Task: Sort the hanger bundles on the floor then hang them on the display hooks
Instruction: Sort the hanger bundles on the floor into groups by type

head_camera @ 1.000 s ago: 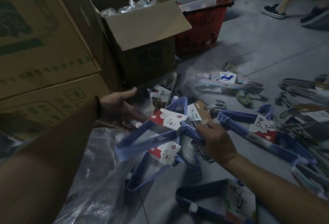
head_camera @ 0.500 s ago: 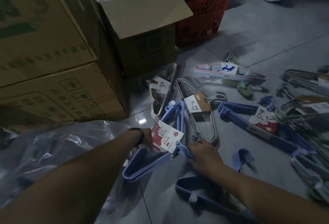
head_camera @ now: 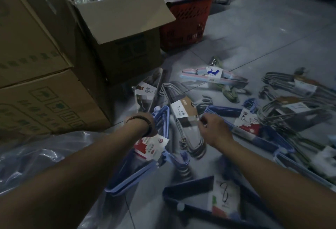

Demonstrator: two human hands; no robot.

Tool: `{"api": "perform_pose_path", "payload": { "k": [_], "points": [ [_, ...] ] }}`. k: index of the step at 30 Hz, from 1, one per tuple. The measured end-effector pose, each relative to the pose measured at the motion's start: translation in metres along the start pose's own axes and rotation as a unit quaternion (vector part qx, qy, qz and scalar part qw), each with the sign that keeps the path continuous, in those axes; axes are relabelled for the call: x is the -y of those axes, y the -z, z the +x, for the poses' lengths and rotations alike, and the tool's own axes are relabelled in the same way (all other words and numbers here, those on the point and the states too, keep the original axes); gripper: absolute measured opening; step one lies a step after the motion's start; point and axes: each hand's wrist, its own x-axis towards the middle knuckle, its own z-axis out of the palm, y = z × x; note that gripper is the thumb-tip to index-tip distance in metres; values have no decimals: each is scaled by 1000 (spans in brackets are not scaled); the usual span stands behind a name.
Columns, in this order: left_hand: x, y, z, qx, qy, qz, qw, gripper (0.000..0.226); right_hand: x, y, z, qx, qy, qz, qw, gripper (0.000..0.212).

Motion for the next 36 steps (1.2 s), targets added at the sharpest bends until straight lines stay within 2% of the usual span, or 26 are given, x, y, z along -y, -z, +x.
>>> {"api": "perform_pose_path", "payload": {
  "k": [2, 4, 7, 10, 16, 20, 25, 28, 32, 36],
  "points": [
    [-31, 13, -1, -61, -49, -22, 997, 54, -31, 19, 16, 4, -90, -16, 996, 22],
    [-67, 14, -2, -75, -123, -73, 987, 57, -73, 29, 19, 30, -187, -31, 981, 28],
    [-124, -1, 0, -69, -186, -126, 972, 49, -130, 37, 5, 22, -295, 13, 955, 51],
    [-174, -23, 6, -32, -208, -88, 974, 51, -162, 43, -9, 43, -351, -3, 935, 59],
    [-229, -66, 20, 61, -204, -46, 976, 69, -178, 35, -16, 142, -340, -130, 920, 85],
    [-230, -86, 22, 89, -181, -50, 978, 65, -177, 36, -4, 157, -371, -101, 909, 92],
    [-216, -91, 25, 73, -192, -102, 973, 57, -177, 15, -6, 177, -384, -166, 891, 74],
    [-204, -87, 26, 96, -200, -130, 966, 49, -171, 3, -7, 138, -403, -185, 886, 56],
    [-192, -77, 26, 88, -209, -172, 959, 42, -165, 8, -6, 79, -354, -132, 922, 36],
    [-189, -64, 23, 91, -192, -243, 946, 46, -135, 40, 9, 10, -256, -188, 948, 31]
  ]
}}
